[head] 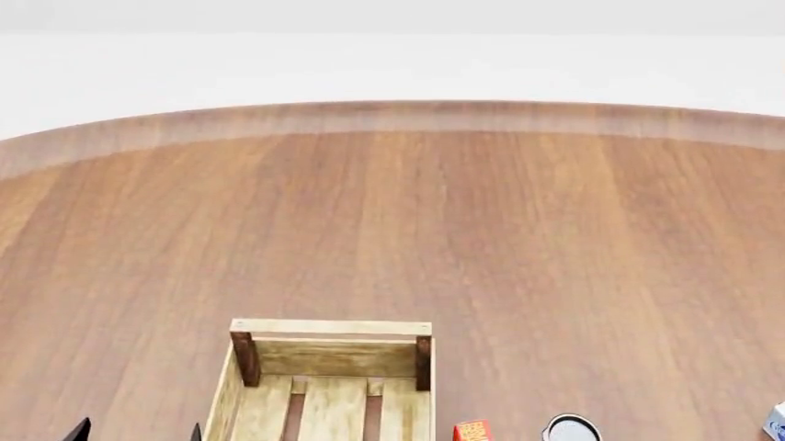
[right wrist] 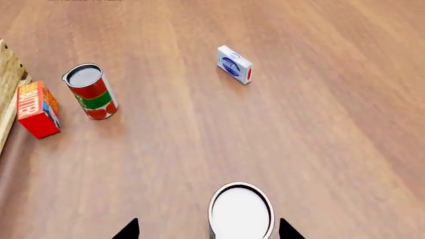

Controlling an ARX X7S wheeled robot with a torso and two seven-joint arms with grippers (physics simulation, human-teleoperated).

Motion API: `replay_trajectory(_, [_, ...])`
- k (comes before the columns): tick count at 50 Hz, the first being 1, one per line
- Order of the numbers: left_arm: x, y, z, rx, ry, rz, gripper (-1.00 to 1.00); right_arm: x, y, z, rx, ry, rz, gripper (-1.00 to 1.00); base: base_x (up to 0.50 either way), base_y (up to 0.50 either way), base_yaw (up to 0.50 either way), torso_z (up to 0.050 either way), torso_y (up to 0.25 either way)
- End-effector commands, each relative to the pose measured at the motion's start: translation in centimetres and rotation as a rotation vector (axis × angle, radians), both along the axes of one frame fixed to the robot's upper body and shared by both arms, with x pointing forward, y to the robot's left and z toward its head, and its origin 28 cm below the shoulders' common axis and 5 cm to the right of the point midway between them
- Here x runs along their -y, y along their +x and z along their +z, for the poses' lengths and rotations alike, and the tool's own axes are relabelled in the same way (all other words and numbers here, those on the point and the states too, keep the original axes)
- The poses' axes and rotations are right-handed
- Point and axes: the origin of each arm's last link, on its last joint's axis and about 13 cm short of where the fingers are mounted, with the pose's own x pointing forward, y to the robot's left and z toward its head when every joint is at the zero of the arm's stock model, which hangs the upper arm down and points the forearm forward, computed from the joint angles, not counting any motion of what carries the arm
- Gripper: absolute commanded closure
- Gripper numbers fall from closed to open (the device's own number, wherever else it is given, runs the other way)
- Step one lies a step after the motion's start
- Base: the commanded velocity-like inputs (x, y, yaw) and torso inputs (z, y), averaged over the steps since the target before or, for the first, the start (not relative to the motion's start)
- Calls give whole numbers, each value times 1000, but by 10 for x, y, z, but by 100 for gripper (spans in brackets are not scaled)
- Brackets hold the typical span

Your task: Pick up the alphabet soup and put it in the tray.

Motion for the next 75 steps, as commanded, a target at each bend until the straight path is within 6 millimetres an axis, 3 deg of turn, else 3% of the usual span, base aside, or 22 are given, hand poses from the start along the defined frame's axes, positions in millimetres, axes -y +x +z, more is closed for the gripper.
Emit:
replay_trajectory(1, [0,-1,0,0,0,-2,-100,5,-5,-4,8,9,-32,-100,0,0,0,0,0])
replay_trajectory(23, [0,0,0,6,-1,2,-100,16,20,-22,-8,24,-70,-100,0,0,0,0,0])
replay_trajectory(75, [1,-1,0,6,-5,-4,-100,22,32,-60,-63,94,-118,-100,0,0,0,0,0])
